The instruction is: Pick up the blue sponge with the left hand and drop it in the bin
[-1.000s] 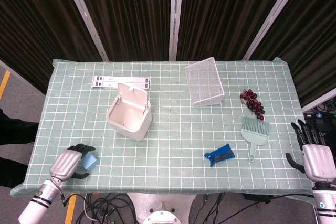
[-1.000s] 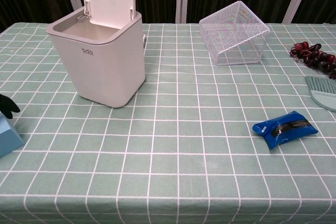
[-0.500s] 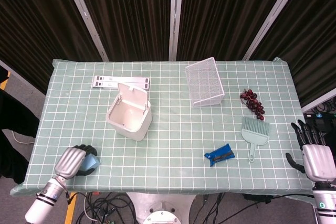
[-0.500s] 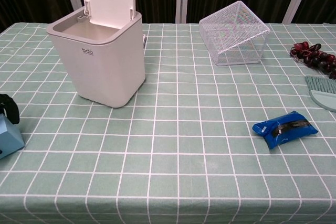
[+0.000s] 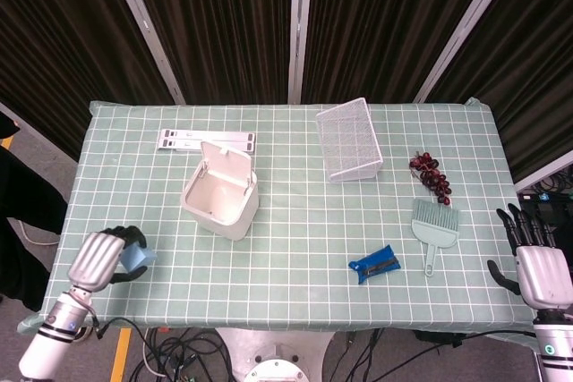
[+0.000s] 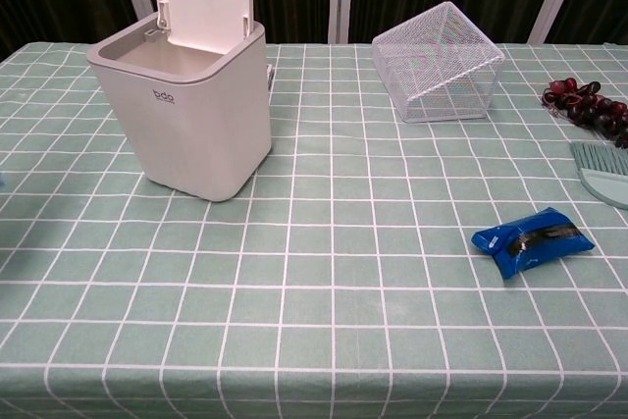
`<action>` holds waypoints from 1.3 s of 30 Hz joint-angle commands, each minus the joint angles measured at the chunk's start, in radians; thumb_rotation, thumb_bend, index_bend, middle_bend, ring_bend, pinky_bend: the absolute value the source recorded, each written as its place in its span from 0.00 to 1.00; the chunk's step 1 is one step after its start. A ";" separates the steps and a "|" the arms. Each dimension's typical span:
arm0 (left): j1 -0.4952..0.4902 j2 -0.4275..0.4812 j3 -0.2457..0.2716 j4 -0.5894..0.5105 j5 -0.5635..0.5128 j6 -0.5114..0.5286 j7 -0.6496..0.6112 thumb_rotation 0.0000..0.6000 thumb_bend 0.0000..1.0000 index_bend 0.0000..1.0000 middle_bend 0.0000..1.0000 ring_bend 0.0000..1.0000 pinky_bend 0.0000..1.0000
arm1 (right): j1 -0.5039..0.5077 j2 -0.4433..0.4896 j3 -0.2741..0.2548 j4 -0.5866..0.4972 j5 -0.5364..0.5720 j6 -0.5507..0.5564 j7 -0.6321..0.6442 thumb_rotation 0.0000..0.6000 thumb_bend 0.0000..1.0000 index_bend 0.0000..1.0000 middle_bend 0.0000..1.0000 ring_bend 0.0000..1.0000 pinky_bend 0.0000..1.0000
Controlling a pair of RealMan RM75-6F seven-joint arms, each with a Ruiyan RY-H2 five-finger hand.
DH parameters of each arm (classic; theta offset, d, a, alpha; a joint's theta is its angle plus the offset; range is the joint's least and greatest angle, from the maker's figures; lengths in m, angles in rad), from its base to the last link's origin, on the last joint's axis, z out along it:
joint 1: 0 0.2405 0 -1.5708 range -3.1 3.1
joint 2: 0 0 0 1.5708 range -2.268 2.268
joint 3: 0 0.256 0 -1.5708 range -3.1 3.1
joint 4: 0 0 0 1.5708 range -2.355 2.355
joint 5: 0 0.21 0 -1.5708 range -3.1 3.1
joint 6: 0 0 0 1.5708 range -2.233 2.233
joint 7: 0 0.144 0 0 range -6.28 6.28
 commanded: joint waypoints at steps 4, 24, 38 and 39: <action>-0.080 0.137 -0.143 -0.167 0.035 0.066 -0.016 1.00 0.25 0.50 0.52 0.44 0.56 | 0.004 -0.006 -0.002 -0.001 0.000 -0.008 -0.009 1.00 0.23 0.00 0.00 0.00 0.00; -0.392 -0.038 -0.274 -0.080 -0.122 -0.214 -0.074 1.00 0.18 0.38 0.40 0.37 0.51 | 0.001 -0.011 0.001 0.029 0.026 -0.020 0.015 1.00 0.23 0.00 0.00 0.00 0.00; -0.301 0.064 -0.188 -0.138 -0.148 -0.143 0.008 1.00 0.00 0.08 0.09 0.08 0.20 | -0.003 -0.001 0.003 0.023 0.013 -0.003 0.022 1.00 0.23 0.00 0.00 0.00 0.00; -0.263 0.087 -0.166 -0.152 -0.135 -0.101 0.026 1.00 0.00 0.08 0.10 0.08 0.20 | -0.004 0.000 0.000 0.020 0.007 0.001 0.018 1.00 0.23 0.00 0.00 0.00 0.00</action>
